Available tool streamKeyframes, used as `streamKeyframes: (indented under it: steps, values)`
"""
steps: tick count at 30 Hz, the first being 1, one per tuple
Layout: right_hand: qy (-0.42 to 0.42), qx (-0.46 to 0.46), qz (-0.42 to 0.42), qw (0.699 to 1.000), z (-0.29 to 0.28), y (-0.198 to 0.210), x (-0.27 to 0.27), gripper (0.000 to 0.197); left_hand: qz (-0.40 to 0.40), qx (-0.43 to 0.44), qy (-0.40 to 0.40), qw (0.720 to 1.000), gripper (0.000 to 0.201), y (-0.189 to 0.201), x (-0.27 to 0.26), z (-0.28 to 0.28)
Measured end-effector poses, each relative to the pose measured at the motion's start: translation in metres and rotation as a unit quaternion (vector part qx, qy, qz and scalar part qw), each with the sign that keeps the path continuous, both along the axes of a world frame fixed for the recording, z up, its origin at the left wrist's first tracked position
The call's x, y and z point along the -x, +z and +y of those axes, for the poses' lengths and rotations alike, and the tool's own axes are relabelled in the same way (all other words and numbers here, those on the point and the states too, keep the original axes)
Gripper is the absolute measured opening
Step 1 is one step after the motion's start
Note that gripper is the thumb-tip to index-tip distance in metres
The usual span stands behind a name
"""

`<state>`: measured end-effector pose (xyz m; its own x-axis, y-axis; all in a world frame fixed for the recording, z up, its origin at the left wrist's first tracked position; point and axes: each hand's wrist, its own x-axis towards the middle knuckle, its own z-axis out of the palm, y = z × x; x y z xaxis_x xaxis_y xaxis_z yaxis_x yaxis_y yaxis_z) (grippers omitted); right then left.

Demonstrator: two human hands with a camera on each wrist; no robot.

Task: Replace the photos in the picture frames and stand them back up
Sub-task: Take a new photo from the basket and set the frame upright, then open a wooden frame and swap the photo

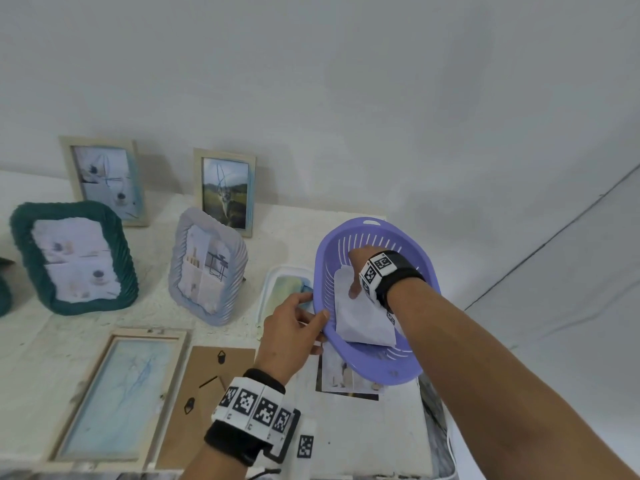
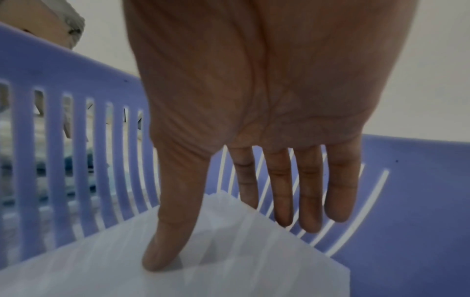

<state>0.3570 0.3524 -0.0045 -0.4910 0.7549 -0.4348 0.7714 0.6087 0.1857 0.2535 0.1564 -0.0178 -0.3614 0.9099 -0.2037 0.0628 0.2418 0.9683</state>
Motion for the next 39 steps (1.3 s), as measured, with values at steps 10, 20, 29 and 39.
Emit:
streamKeyframes:
  steps: [10, 20, 29, 39]
  values:
    - [-0.046, -0.003, 0.076, 0.996, 0.002, 0.025, 0.001, 0.039, 0.032, 0.0, -0.008, 0.999, 0.039, -0.001, 0.002, -0.001]
    - [-0.078, -0.059, 0.386, 0.917, -0.055, 0.118, -0.041, 0.029, 0.202, -0.116, -0.005, 0.972, 0.029, 0.017, 0.014, -0.02]
    - [-0.041, -0.017, 0.57, 0.82, -0.175, 0.134, 0.0, 0.023, 0.081, -0.194, -0.027, 0.977, 0.02, 0.076, 0.073, -0.065]
    - [-0.253, 0.187, 0.671, 0.671, -0.267, 0.036, 0.1, 0.022, -0.009, -0.11, 0.07, 0.991, 0.017, 0.037, 0.189, -0.147]
